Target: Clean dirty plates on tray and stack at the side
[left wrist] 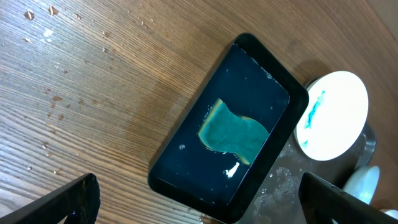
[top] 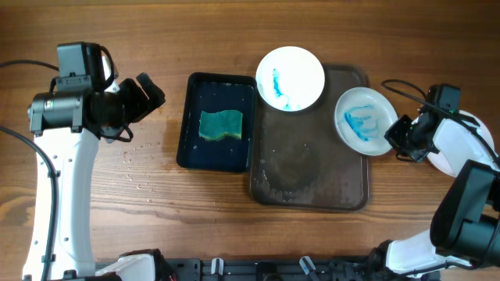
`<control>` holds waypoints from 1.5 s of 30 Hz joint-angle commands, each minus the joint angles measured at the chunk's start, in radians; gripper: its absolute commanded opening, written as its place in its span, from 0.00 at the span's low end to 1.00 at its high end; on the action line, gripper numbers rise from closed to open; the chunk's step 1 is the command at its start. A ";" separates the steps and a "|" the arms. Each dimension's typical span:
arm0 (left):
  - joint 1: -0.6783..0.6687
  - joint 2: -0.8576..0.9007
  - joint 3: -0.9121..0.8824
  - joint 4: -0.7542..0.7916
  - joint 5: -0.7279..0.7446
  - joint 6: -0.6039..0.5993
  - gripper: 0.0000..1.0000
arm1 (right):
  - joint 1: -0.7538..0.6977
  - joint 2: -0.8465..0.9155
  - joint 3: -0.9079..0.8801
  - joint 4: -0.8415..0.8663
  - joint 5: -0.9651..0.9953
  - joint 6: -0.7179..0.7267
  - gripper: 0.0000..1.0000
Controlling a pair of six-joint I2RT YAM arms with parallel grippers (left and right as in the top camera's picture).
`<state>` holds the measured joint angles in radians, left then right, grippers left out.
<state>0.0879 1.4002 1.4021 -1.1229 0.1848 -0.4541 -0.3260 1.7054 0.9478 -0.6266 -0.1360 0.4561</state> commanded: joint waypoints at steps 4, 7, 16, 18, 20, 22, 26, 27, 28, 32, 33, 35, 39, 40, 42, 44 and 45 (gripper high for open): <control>0.004 -0.011 0.014 0.000 0.012 0.005 1.00 | 0.041 -0.194 0.079 -0.070 -0.058 -0.091 0.04; 0.004 -0.011 0.014 0.000 0.012 0.005 1.00 | 0.148 -0.334 0.079 -0.108 -0.074 -0.124 0.05; 0.004 -0.011 0.014 0.000 0.012 0.005 1.00 | 0.473 -0.301 -0.079 -0.136 0.063 0.053 0.04; 0.004 -0.011 0.014 0.000 0.012 0.005 1.00 | 0.486 -0.272 -0.141 -0.042 0.063 0.060 0.04; 0.004 -0.011 0.014 0.000 0.012 0.005 1.00 | 0.486 -0.246 -0.173 0.014 0.058 0.056 0.04; 0.004 -0.011 0.014 0.000 0.012 0.005 1.00 | 0.486 -0.236 -0.170 0.051 0.060 -0.006 0.22; 0.004 -0.011 0.014 0.035 0.013 0.002 1.00 | 0.486 -0.294 -0.051 -0.028 0.063 -0.199 0.40; 0.004 -0.011 0.014 0.038 0.036 -0.006 1.00 | 0.485 -0.311 -0.026 -0.050 0.062 -0.214 0.40; 0.004 -0.011 0.014 0.038 0.057 -0.006 1.00 | 0.486 -0.330 -0.002 -0.067 0.062 -0.221 0.40; -0.057 0.009 0.003 0.044 0.154 0.126 0.94 | 0.486 -0.395 0.034 -0.096 0.044 -0.219 0.40; -0.093 0.022 -0.009 0.043 0.123 0.135 0.92 | 0.486 -0.397 0.034 -0.101 0.029 -0.216 0.38; -0.156 0.049 -0.032 0.043 0.047 0.134 0.91 | 0.486 -0.391 0.032 -0.122 -0.003 -0.209 0.37; -0.311 0.187 -0.090 0.080 -0.159 0.132 0.83 | 0.486 -0.377 0.032 -0.169 -0.007 -0.208 0.36; -0.323 0.215 -0.097 0.100 -0.164 0.132 0.83 | 0.486 -0.377 0.032 -0.174 -0.007 -0.198 0.36; -0.342 0.313 -0.103 0.164 -0.164 0.104 0.80 | 0.486 -0.376 0.024 -0.187 -0.025 -0.164 0.31; -0.348 0.400 -0.103 0.214 -0.129 0.102 0.75 | 0.486 -0.376 0.013 -0.202 -0.026 -0.156 0.31; -0.351 0.435 -0.103 0.241 -0.110 0.103 0.73 | 0.486 -0.376 0.006 -0.203 -0.026 -0.157 0.31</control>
<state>-0.2535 1.7298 1.3113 -0.9367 0.0742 -0.3458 0.1547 1.3178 0.9710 -0.8211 -0.1387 0.2749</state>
